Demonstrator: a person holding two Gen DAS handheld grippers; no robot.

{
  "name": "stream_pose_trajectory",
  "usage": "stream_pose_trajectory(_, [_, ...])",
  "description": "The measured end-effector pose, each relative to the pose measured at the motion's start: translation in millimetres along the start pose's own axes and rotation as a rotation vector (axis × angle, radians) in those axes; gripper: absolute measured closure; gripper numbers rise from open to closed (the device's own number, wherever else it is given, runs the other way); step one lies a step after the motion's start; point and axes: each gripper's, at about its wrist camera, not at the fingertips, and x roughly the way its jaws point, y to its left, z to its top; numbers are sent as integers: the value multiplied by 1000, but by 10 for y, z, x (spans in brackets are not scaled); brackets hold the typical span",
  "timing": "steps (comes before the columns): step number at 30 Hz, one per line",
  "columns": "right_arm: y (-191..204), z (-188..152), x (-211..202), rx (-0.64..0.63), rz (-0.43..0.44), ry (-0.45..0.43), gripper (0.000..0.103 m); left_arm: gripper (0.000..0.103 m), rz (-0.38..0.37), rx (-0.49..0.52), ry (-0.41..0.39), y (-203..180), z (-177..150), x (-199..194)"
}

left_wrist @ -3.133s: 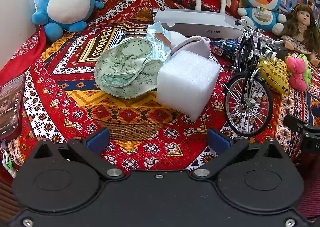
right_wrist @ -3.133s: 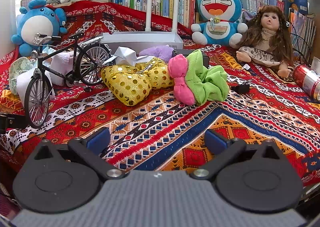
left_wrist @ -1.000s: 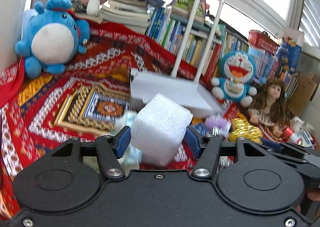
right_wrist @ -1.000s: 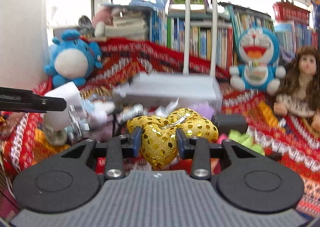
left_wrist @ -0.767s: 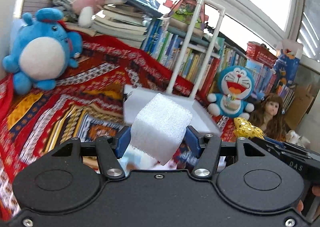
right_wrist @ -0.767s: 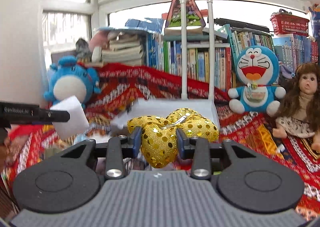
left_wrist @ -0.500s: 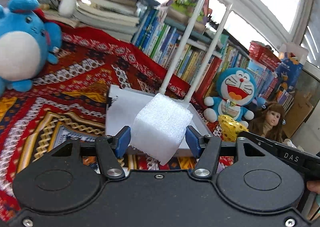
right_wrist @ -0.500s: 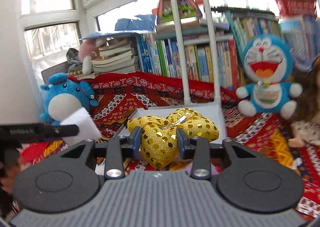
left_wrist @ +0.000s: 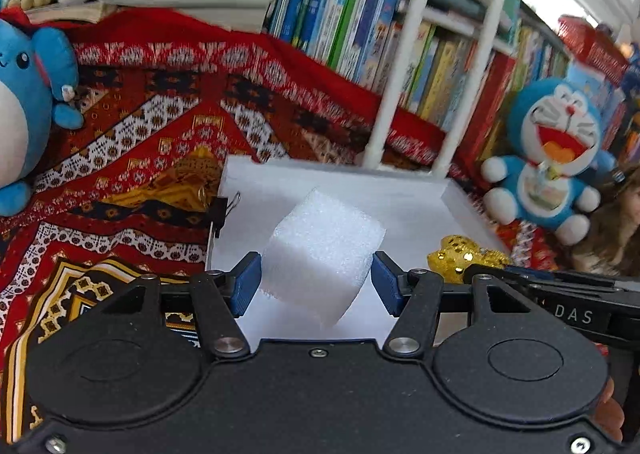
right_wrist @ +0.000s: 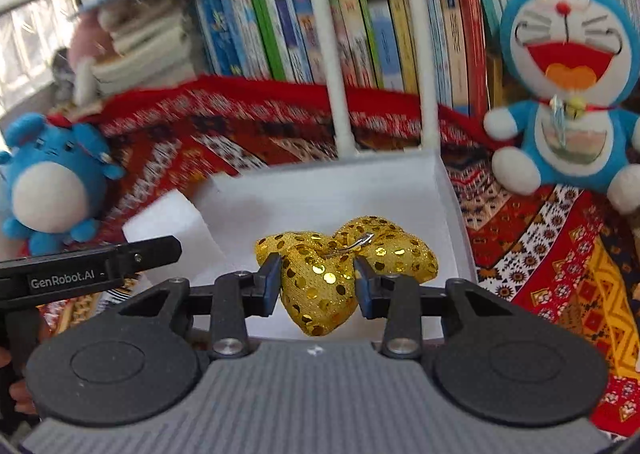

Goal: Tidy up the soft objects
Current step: 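Carry cube and gold pillow into the white box and open both tools, then lift both open tools up out of the white box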

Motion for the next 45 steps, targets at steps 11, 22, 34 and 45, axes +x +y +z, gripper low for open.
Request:
stream_pose_trajectory(11, [-112, -104, 250, 48, -67, 171, 60, 44, 19, 5, 151, 18, -181, 217])
stream_pose_trajectory(22, [-146, -132, 139, 109, -37, 270, 56, 46, 15, -34, 225, 90, -262, 161])
stream_pose_trajectory(34, [-149, -132, -222, 81, 1, 119, 24, 20, -8, -81, 53, 103, -265, -403])
stream_pose_trajectory(45, [-73, -293, -948, 15, 78, -46, 8, 12, -71, -19, -90, 55, -566, -1306])
